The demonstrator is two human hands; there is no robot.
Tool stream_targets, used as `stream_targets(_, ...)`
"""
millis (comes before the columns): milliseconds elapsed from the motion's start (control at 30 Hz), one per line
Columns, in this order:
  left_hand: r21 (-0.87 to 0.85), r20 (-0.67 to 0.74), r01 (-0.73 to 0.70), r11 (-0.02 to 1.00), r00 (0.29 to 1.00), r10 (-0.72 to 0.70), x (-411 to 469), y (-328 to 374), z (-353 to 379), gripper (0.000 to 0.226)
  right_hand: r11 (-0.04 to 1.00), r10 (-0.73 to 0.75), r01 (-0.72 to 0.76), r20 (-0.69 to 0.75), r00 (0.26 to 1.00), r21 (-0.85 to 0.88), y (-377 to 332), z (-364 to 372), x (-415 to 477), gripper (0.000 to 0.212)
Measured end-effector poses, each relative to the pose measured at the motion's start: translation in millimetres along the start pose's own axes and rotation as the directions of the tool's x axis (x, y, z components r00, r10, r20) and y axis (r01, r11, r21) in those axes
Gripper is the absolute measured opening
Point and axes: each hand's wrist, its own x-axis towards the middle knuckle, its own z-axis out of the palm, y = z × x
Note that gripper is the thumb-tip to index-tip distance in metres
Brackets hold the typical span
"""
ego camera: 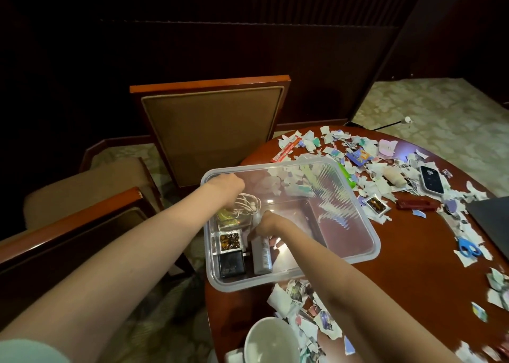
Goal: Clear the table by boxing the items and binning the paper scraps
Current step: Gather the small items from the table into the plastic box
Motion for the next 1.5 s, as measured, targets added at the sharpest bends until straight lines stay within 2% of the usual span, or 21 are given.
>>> stream_targets(67,-0.001,-0.004,0.011,1.000,1.000,-0.011,-1.8,-2.5,-2.8,0.025,0.998,-0.011,0.013,-0.044,0.999,0.054,2.1,-0.5,1.3,0.057)
stream_targets(100,0.009,-0.005,0.022,1.000,1.000,-0.022,-2.6,-3.4,-2.5,0.024,0.997,-0.031,0.037,-0.083,0.996,0.065,1.6,-0.5,1.4,0.061)
stream_targets(167,0.039,-0.015,0.042,0.998,0.999,-0.041,-3.7,-2.6,0.6,0.022,0.991,-0.105,0.117,-0.182,0.978,0.060,0.3,-1.2,4.2,0.052)
stream_targets(233,0.070,-0.025,0.066,0.995,0.998,-0.064,-3.0,0.0,3.4,0.025,0.981,-0.168,0.187,-0.265,0.950,0.049,-2.4,-2.9,5.6,0.032)
stream_targets(300,0.091,-0.033,0.089,0.992,0.996,-0.087,-1.6,3.5,4.6,0.031,0.971,-0.204,0.230,-0.285,0.937,0.062,-4.4,-3.7,5.3,0.022)
stream_targets(400,0.106,-0.059,0.112,0.988,0.993,-0.106,-0.1,6.2,6.4,0.035,0.959,-0.250,0.278,-0.287,0.925,0.059,-6.6,-4.3,2.7,0.019)
stream_targets(567,0.106,-0.071,0.122,0.987,0.991,-0.114,-3.0,5.5,5.9,0.033,0.968,-0.238,0.251,-0.229,0.944,0.031,-4.8,-7.6,-0.7,0.007)
stream_targets(667,0.099,-0.065,0.134,0.986,0.990,-0.128,-9.2,4.8,-1.2,0.033,0.979,-0.189,0.200,-0.167,0.968,0.050,-2.8,-11.2,-3.8,0.031)
stream_targets(800,0.099,-0.088,0.143,0.985,0.987,-0.135,-18.9,5.6,-9.9,0.034,0.989,-0.134,0.141,-0.126,0.983,0.049,1.3,-15.4,-11.5,0.043)
stream_targets(867,0.084,-0.112,0.142,0.986,0.985,-0.132,-23.8,6.6,-13.6,0.035,0.989,-0.131,0.139,-0.138,0.982,0.047,4.0,-17.6,-15.8,0.040)
stream_targets(967,0.045,-0.161,0.121,0.992,0.981,-0.113,-31.2,8.2,-20.2,0.036,0.990,-0.129,0.137,-0.162,0.978,0.039,9.1,-22.9,-23.6,0.024)
stream_targets(1100,-0.101,-0.215,0.078,0.992,0.972,-0.098,-38.2,12.5,-31.6,0.038,0.988,-0.092,0.119,-0.251,0.964,0.094,16.0,-32.5,-35.1,0.021)
stream_targets(1200,-0.174,-0.224,0.055,0.983,0.970,-0.094,-43.5,21.8,-38.4,0.037,0.985,-0.054,0.098,-0.282,0.958,0.145,25.6,-38.3,-45.2,0.011)
stream_targets(1267,-0.203,-0.224,0.043,0.978,0.971,-0.089,-48.3,30.0,-42.1,0.036,0.986,-0.026,0.063,-0.237,0.971,0.152,32.4,-36.3,-49.3,0.011)
stream_targets(1333,-0.227,-0.217,0.019,0.974,0.974,-0.070,-53.5,37.4,-43.9,0.034,0.990,-0.020,0.047,-0.202,0.979,0.134,35.8,-29.3,-51.0,0.024)
stream_targets(1500,-0.281,-0.218,-0.020,0.960,0.975,-0.043,-58.0,48.2,-47.0,0.035,0.974,-0.067,0.120,-0.262,0.963,0.192,36.1,-28.3,-60.7,0.027)
